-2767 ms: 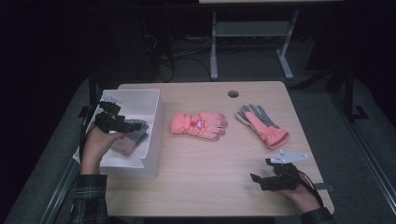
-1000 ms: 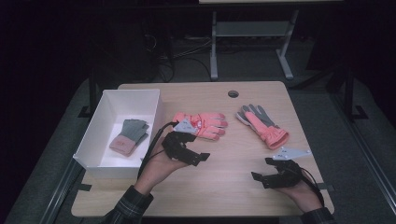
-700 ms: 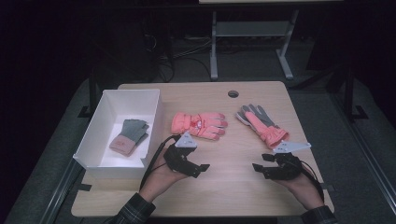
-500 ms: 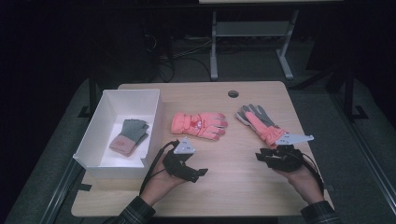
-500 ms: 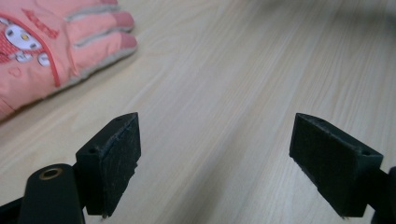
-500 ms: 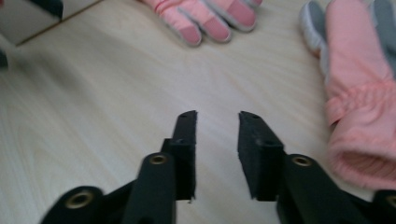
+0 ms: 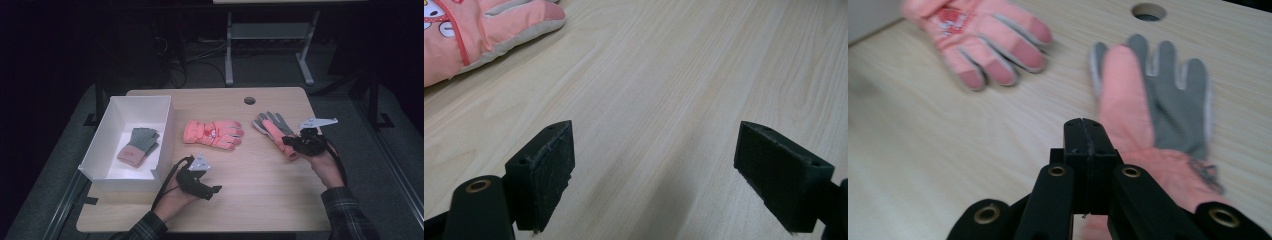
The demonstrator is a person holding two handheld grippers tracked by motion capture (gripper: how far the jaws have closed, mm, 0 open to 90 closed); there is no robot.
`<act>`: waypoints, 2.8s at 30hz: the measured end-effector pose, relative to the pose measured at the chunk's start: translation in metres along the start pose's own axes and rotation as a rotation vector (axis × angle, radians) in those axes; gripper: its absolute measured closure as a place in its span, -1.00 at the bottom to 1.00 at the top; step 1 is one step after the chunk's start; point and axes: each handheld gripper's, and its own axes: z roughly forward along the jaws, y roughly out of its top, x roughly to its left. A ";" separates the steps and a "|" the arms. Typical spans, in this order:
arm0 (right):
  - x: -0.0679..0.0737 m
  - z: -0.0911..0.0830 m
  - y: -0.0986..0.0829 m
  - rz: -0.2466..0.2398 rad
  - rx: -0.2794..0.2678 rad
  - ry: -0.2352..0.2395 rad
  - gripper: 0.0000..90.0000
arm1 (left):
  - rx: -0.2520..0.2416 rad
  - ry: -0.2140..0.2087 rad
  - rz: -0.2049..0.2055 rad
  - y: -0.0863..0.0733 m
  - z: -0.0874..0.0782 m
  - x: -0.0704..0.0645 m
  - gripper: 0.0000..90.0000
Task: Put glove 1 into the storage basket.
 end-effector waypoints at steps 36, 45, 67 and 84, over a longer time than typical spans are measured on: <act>-0.036 0.035 -0.005 0.021 0.158 0.024 1.00 | 0.039 -0.011 0.017 -0.003 0.007 0.003 -0.64; -0.006 0.023 -0.016 -0.036 0.175 0.062 1.00 | 0.035 -0.014 0.006 -0.004 0.005 0.004 -0.64; 0.049 0.004 -0.025 -0.108 0.136 0.153 1.00 | 0.044 -0.041 -0.001 -0.005 0.006 0.004 -0.64; 0.039 0.009 -0.033 -0.098 0.178 0.155 1.00 | 0.050 -0.041 -0.009 -0.006 0.007 0.005 -0.64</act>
